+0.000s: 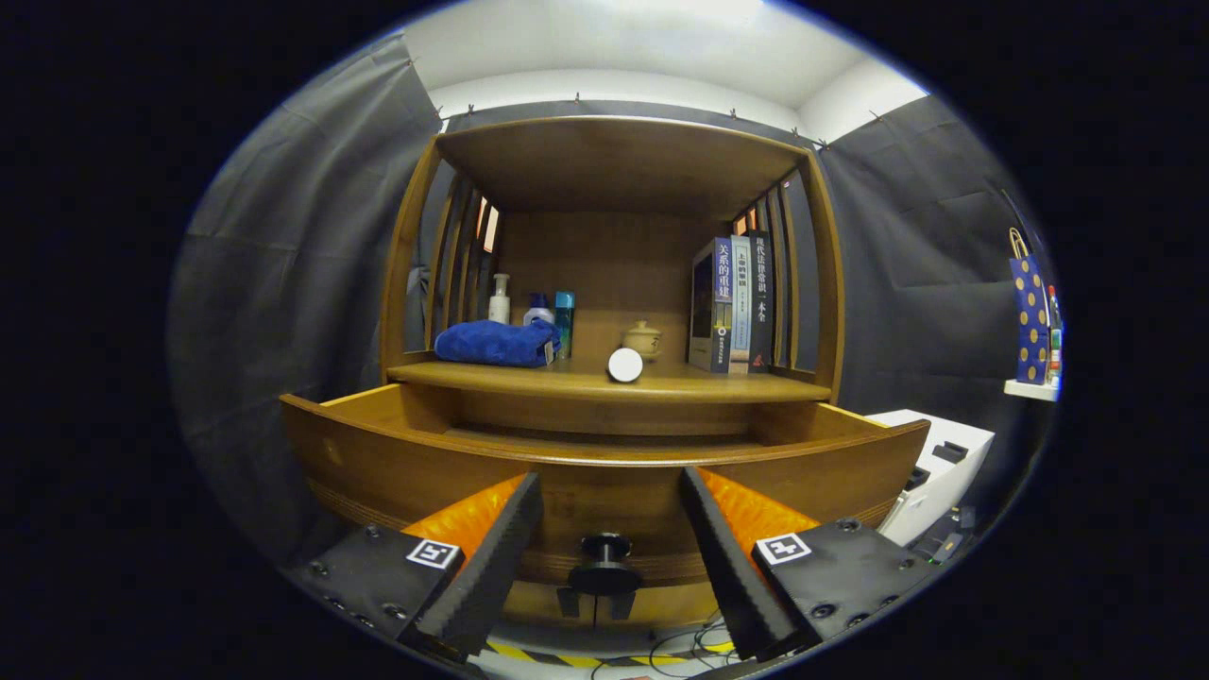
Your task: Pull open the drawer, take out the items inside it, and place them on the countertop above the cabinet.
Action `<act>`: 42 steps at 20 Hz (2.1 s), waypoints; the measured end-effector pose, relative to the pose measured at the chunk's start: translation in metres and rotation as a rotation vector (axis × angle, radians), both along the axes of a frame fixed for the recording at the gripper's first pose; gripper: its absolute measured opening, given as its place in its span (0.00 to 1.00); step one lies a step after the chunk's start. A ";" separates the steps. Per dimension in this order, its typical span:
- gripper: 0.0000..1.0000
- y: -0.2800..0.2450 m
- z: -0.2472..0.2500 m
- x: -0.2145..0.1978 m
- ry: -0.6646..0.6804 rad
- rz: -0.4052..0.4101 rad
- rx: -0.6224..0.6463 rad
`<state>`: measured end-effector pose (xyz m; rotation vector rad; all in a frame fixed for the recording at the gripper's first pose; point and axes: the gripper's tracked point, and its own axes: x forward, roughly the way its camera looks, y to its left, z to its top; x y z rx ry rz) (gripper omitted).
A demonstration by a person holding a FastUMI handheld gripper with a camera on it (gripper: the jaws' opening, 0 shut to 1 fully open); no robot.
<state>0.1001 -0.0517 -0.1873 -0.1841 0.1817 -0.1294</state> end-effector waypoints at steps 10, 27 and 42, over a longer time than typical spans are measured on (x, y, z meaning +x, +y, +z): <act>0.98 -0.018 -0.012 0.084 0.020 -0.013 0.022; 0.99 -0.017 0.047 0.088 -0.089 -0.007 0.042; 0.98 0.037 0.224 -0.101 -0.201 0.158 0.075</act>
